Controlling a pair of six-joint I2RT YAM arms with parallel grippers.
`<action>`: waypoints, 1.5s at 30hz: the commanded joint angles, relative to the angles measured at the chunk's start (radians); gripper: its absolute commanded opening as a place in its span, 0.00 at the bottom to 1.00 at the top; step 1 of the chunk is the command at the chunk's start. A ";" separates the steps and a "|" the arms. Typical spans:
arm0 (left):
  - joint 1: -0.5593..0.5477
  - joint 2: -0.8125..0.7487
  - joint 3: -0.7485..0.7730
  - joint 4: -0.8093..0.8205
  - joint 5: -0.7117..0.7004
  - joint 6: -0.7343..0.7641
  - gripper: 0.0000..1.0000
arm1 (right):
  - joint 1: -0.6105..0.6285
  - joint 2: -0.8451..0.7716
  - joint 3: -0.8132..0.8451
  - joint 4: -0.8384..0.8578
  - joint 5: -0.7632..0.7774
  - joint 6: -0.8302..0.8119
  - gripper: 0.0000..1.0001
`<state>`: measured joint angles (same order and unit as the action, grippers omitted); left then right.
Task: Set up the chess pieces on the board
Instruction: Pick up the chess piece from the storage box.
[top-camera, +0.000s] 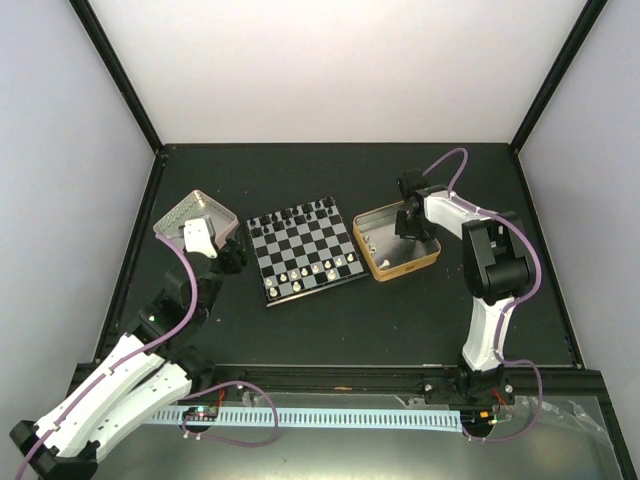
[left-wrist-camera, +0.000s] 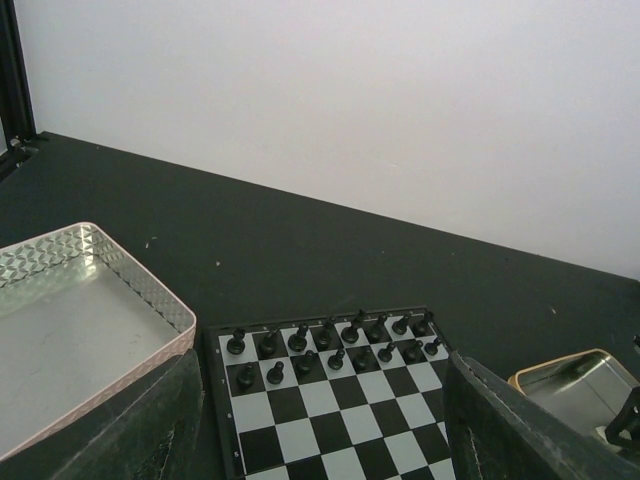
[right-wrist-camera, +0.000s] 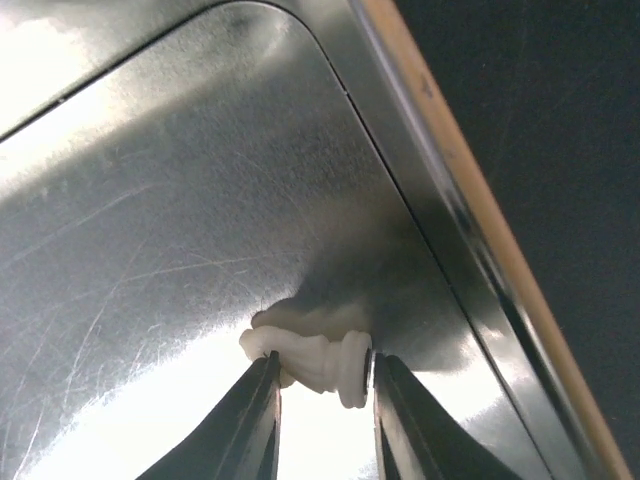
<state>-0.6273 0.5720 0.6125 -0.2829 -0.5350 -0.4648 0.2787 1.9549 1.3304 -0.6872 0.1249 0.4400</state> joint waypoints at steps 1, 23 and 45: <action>0.010 0.009 0.021 0.018 -0.007 0.014 0.67 | -0.008 0.034 0.023 -0.015 0.011 -0.020 0.29; 0.012 0.027 0.021 0.023 -0.003 0.015 0.67 | -0.005 0.001 0.032 0.022 -0.203 -0.229 0.32; 0.012 0.040 0.023 0.028 0.010 0.014 0.67 | -0.002 0.041 0.045 0.093 -0.214 -0.417 0.42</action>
<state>-0.6220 0.6086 0.6128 -0.2798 -0.5335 -0.4641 0.2790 1.9785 1.3483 -0.6495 -0.0818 0.0891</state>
